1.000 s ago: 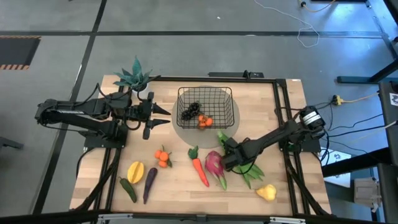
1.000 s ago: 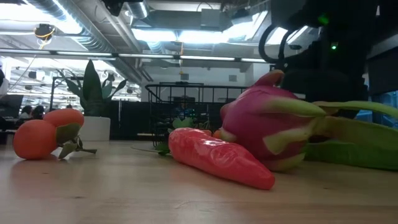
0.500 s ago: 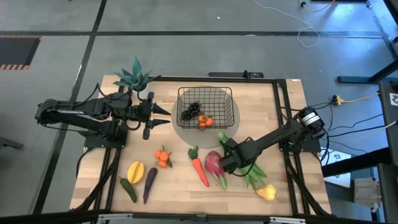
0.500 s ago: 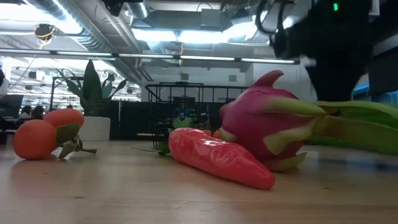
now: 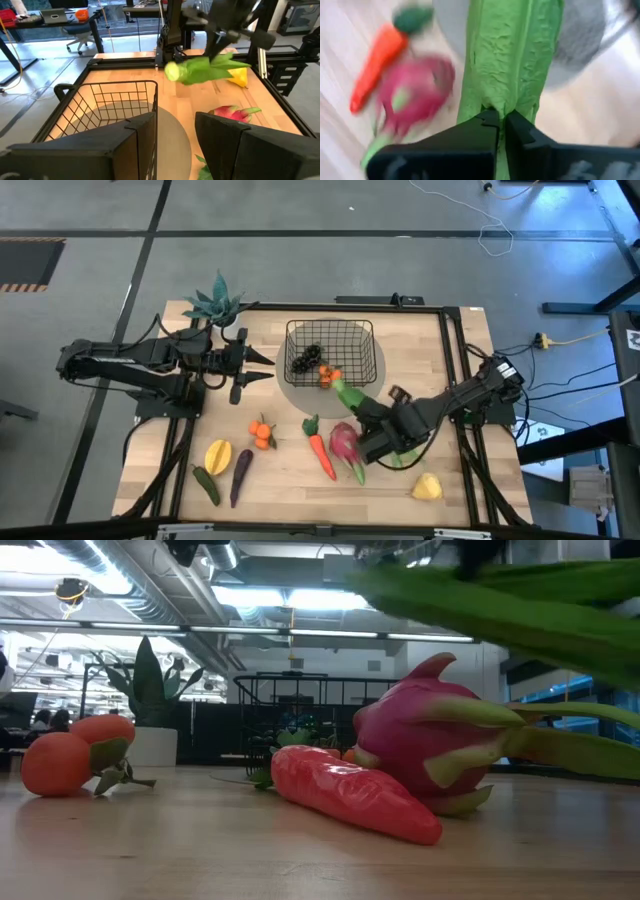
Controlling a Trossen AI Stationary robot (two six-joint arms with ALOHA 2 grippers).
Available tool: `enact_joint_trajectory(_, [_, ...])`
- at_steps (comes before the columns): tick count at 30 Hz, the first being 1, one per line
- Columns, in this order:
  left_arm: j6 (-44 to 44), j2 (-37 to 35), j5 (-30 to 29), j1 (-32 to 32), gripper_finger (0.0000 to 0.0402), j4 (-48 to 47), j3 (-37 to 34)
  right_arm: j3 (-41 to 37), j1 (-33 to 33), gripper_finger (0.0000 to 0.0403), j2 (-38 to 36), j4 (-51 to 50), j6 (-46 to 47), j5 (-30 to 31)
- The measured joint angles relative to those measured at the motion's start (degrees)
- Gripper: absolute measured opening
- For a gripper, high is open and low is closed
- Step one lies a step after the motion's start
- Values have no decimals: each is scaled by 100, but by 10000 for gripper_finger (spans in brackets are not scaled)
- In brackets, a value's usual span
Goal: Build produce basket
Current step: Put the leaf lettuce into the wire basket
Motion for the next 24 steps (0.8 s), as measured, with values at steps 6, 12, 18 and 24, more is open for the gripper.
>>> enact_joint_trajectory(6, [1, 0, 1, 0, 131, 2, 0, 621, -573, 0, 1, 12, -1567, 1762])
enact_joint_trajectory(12, [2, 0, 1, 0, 131, 2, 0, 1282, -1560, 0, 0, 344, -3346, 2705])
enact_joint_trajectory(18, [3, 0, 1, 1, 131, 0, 0, 1273, -2909, 0, 93, 1652, -5242, 722])
enact_joint_trajectory(24, [4, 0, 0, 1, 131, 2, 0, 1126, -3908, 0, 651, 1384, -5686, -948])
